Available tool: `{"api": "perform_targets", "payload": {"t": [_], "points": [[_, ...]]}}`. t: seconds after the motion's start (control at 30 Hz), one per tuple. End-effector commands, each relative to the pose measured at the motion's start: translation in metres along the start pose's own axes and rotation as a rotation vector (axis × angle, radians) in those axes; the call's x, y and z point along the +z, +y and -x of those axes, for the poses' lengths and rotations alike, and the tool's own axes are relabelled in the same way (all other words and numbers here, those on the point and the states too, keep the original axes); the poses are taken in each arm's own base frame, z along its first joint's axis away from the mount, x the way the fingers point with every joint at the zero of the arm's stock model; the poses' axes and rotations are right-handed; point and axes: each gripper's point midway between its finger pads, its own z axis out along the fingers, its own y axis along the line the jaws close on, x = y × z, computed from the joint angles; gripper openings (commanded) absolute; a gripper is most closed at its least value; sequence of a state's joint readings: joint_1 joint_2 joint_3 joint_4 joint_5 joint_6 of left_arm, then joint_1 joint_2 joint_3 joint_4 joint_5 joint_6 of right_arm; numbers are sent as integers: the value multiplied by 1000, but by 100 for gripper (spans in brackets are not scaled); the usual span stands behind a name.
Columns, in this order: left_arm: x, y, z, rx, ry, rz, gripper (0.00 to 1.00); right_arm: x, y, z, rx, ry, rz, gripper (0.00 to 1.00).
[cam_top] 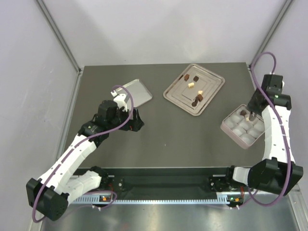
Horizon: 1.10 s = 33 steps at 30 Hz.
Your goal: Pack the chocolate
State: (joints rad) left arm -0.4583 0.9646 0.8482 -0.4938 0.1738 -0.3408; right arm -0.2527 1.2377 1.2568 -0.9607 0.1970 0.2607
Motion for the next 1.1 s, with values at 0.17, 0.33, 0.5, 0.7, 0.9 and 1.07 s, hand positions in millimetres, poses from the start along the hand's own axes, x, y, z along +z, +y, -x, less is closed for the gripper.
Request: {"api": "perform_targets", "payload": {"t": [0.17,0.33,0.5,0.7,0.9,1.07], "points": [[-8,2,12,22,-59,24,96,-28,126,42,-178,-127,299,38],[-9,5,15,29,-67,39,96,-17,189,38,-269,-146,366,41],[-8,5,15,30,-66,44,96,1,252,34,-358,-174,438,47],[-9,6,15,31,-67,47,96,29,297,21,-443,-155,476,50],[-8,6,15,31,-66,46,96,48,308,11,-491,-149,463,51],[-6,6,15,30,-60,46,96,61,312,2,-509,-142,462,51]]}}
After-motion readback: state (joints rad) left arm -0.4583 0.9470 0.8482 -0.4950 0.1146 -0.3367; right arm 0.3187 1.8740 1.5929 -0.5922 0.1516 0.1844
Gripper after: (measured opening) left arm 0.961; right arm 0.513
